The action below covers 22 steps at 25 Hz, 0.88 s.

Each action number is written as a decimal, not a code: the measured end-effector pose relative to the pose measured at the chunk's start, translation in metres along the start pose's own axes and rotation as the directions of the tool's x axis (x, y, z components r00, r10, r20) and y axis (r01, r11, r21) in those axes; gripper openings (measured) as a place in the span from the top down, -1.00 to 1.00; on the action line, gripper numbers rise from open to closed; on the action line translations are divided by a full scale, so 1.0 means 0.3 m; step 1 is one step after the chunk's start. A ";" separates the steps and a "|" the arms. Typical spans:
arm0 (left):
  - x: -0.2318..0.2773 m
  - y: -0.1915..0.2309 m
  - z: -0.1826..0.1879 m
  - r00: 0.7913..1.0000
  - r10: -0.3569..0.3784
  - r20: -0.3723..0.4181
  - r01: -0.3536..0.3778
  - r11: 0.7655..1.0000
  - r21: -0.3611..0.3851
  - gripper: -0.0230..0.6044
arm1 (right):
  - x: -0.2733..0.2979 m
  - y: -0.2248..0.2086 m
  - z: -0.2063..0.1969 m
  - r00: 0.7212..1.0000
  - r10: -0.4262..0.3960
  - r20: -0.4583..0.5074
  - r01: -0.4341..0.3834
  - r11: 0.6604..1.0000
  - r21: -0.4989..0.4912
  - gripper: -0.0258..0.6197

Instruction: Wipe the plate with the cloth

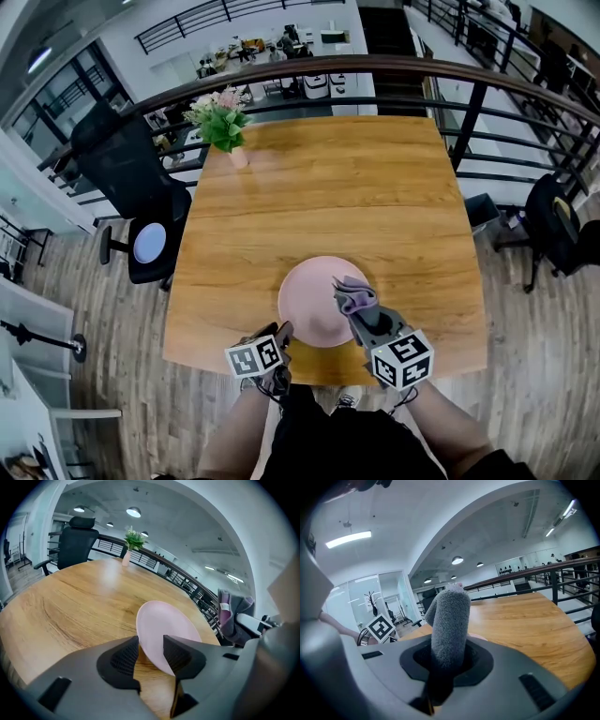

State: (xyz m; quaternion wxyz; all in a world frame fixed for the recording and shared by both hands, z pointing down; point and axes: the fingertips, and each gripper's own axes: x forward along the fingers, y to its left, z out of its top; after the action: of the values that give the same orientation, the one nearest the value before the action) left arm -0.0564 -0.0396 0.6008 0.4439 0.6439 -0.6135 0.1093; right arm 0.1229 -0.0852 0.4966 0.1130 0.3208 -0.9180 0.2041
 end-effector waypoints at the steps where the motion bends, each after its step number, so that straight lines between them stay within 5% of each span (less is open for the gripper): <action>1: 0.009 0.004 0.003 1.000 0.002 -0.008 -0.002 1.000 -0.003 0.35 | 0.003 0.000 -0.003 1.000 0.001 -0.005 -0.001 1.000 -0.001 0.70; 15: 0.168 0.075 0.016 0.994 -0.013 -0.112 0.011 1.000 -0.010 0.36 | 0.115 -0.017 -0.078 0.995 0.000 -0.099 -0.001 1.000 -0.009 0.70; 22: 0.226 0.117 0.045 0.985 -0.036 -0.166 0.031 0.999 -0.031 0.61 | 0.262 0.012 -0.108 0.982 0.025 -0.185 -0.029 0.999 -0.016 0.70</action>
State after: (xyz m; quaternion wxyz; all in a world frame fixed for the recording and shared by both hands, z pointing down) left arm -0.0780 -0.0909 0.6547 0.5046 0.6364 -0.5648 0.1464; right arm 0.0626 -0.1108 0.5511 0.1977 0.2871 -0.9096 0.2261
